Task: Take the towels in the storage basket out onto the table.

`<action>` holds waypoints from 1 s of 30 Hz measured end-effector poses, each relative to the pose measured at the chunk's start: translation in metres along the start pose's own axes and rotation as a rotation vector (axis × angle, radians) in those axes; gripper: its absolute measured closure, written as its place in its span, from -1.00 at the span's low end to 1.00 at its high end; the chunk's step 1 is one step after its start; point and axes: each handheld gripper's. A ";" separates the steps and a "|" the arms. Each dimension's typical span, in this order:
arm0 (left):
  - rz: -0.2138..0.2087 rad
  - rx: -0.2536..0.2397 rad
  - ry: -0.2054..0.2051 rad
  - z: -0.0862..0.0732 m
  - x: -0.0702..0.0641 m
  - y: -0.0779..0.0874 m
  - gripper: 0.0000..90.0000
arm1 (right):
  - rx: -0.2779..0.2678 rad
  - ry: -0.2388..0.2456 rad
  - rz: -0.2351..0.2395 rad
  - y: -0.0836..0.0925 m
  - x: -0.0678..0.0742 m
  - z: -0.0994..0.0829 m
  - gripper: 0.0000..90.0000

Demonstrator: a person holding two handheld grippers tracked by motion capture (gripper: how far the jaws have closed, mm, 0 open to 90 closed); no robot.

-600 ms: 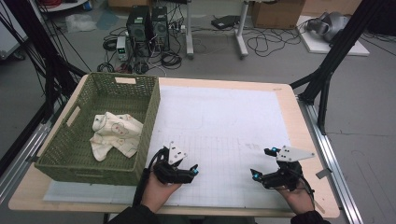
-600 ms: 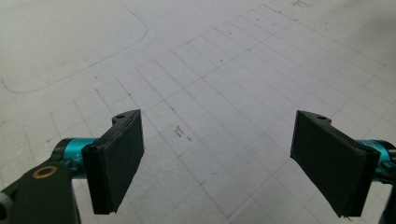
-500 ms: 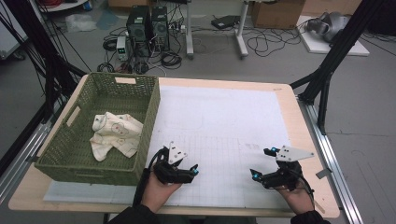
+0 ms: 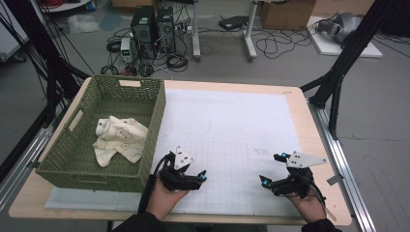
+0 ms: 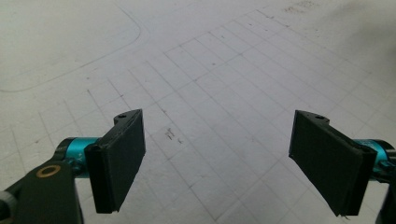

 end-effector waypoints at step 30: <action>-0.475 -0.089 0.495 0.046 -0.001 0.013 -0.33 | -0.051 -0.026 0.005 0.004 -0.002 0.004 -0.89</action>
Point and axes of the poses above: each handheld gripper's, and its own axes: y roughly backward along the jaws, z roughly out of its top, x roughly to its left, and after that the axes turned 3 degrees about -x, right-handed
